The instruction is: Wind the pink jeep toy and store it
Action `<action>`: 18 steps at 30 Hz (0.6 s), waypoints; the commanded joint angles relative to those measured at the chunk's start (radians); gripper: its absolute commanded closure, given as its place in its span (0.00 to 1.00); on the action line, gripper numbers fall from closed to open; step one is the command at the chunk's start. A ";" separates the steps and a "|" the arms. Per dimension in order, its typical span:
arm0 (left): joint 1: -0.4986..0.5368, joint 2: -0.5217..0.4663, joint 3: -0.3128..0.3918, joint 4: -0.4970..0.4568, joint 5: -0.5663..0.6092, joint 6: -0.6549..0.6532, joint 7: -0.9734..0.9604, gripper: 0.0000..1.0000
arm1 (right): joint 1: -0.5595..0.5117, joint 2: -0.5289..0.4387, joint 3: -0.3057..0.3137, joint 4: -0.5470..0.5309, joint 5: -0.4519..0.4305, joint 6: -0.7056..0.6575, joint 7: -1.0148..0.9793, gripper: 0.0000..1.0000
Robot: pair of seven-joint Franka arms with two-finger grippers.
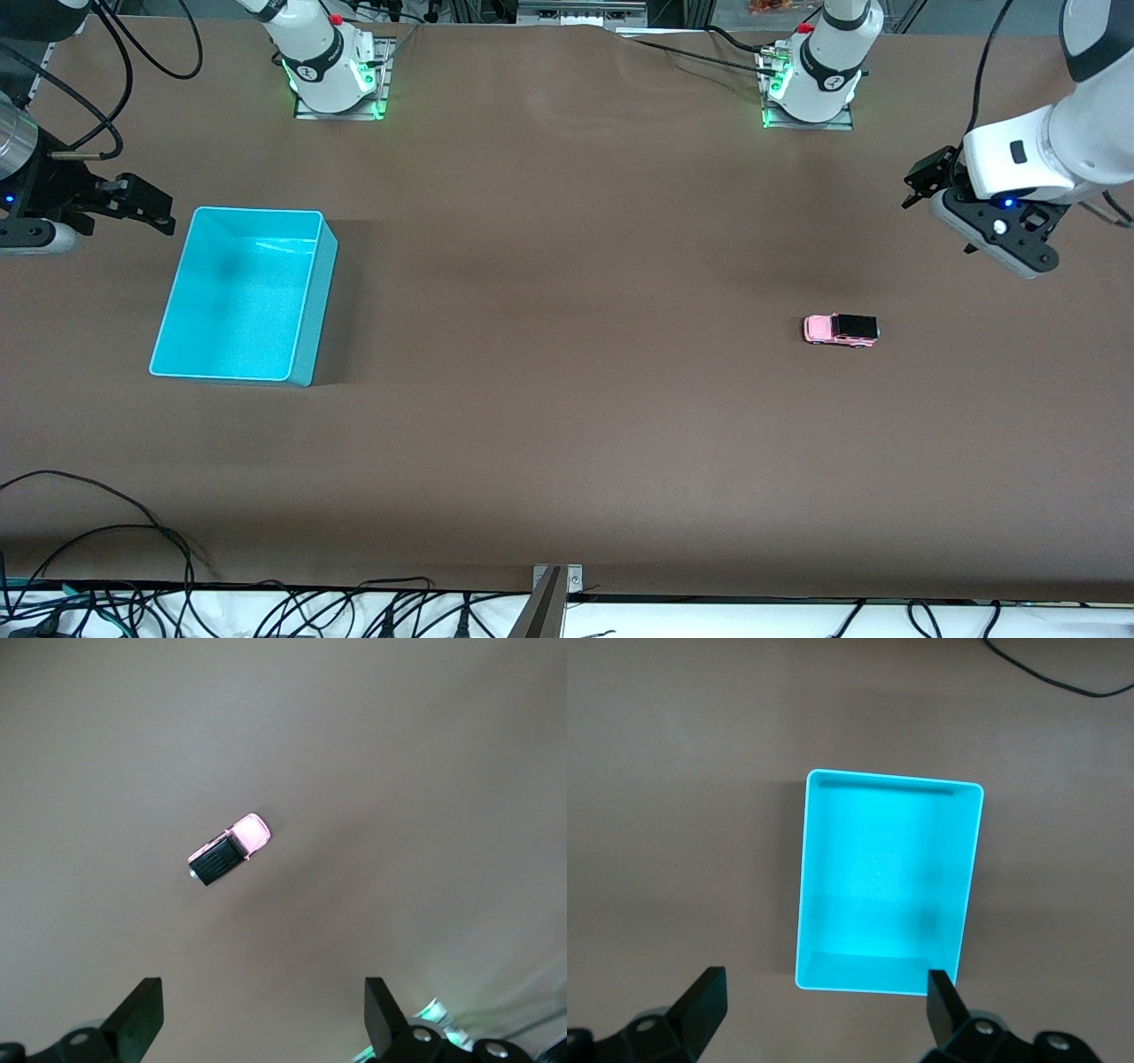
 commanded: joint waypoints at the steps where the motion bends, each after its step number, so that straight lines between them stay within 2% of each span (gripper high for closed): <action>1: 0.033 0.067 0.003 0.048 0.005 -0.022 0.208 0.00 | -0.007 0.003 0.006 0.018 0.016 -0.017 -0.016 0.00; 8: 0.055 0.115 0.003 0.048 0.028 -0.012 0.411 0.00 | -0.007 0.003 0.004 0.019 0.016 -0.017 -0.016 0.00; 13: 0.055 0.134 0.003 0.033 0.085 0.050 0.495 0.00 | -0.007 0.003 0.004 0.019 0.016 -0.017 -0.016 0.00; 18: 0.061 0.198 0.001 0.025 0.144 0.096 0.661 0.00 | -0.007 -0.003 0.006 0.019 0.011 -0.019 -0.011 0.00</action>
